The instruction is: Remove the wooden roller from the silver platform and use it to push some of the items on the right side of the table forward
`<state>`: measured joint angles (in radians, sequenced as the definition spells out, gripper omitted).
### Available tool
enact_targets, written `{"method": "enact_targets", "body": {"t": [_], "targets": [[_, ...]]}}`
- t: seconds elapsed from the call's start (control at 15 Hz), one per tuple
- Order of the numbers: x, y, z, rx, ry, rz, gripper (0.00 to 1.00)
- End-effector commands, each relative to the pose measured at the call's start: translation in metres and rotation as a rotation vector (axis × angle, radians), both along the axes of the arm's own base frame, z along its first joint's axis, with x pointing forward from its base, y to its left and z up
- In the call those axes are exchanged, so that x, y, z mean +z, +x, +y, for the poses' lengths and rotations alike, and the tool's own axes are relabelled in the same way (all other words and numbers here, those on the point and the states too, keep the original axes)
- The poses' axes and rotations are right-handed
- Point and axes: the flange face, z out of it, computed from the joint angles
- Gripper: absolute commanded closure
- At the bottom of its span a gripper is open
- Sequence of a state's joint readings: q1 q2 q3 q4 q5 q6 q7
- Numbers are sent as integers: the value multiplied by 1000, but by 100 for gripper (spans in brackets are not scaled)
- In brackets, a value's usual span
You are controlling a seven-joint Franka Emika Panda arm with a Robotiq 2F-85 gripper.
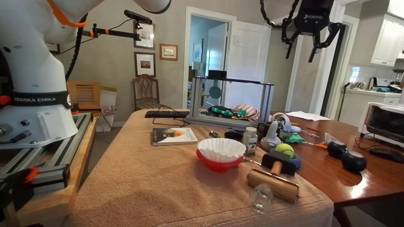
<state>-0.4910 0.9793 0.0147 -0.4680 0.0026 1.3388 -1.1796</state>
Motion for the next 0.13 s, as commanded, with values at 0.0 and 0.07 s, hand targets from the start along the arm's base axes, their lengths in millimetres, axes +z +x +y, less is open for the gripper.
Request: {"method": "enact_targets", "body": {"t": [0.0, 0.07], "targets": [[1, -1, 2, 1, 0, 1, 38], [1, -1, 2, 1, 0, 1, 38]]}}
